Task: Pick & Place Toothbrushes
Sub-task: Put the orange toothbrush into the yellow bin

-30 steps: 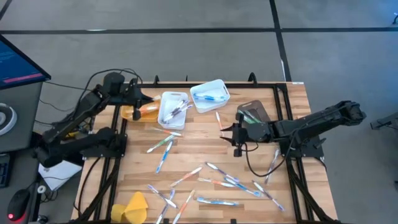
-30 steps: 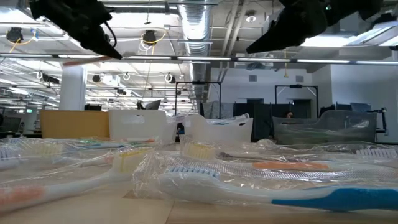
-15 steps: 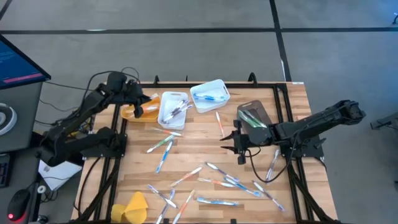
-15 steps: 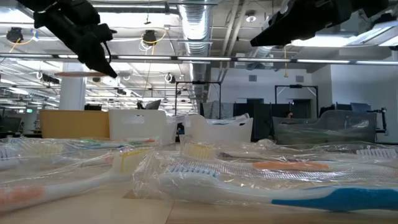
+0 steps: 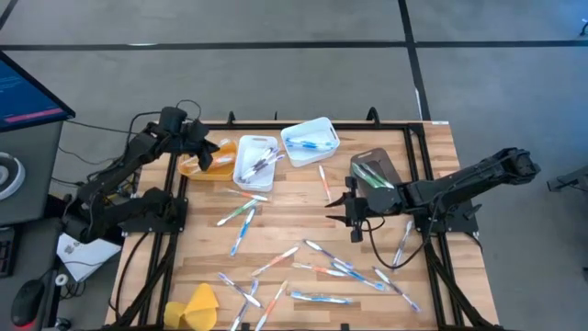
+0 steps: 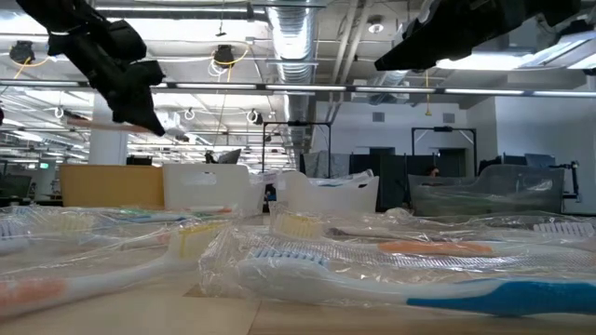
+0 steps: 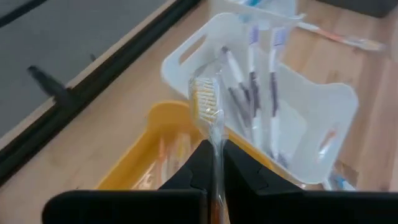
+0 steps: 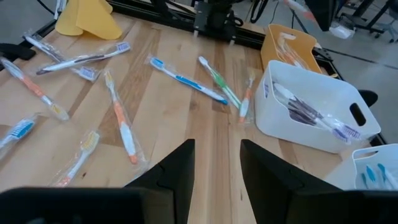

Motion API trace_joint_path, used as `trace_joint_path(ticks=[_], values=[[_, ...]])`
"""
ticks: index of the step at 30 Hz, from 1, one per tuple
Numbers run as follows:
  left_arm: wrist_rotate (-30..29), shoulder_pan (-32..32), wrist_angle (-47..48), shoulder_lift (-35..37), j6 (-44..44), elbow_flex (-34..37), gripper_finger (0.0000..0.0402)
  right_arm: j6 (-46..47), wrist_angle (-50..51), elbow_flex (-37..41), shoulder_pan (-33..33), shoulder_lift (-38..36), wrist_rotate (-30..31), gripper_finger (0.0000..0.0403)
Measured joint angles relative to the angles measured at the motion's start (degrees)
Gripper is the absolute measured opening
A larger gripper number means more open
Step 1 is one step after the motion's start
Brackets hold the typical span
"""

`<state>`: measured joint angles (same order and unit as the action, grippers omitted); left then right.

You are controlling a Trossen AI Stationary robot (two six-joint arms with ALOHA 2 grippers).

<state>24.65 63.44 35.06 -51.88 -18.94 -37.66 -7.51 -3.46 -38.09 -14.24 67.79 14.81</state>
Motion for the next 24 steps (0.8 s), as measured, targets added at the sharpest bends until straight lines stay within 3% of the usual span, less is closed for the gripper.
trace_joint_path(ticks=[4, 14, 24], values=[[-2.2, 1.0, -0.4, 0.0, 1.3, 1.4, 0.0010, 0.0, 0.0, 0.0, 0.0, 0.0, 0.0, 0.0122], [-1.1, 1.0, -1.9, 0.0, 2.2, 5.3, 0.0010, -0.6, 0.0, 0.0, 0.0, 0.0, 0.0, 0.0122], [3.4, 1.0, -4.4, 0.0, -6.7, 7.1, 0.0010, -0.5, 0.0, 0.0, 0.1, 0.0, 0.0, 0.0122]])
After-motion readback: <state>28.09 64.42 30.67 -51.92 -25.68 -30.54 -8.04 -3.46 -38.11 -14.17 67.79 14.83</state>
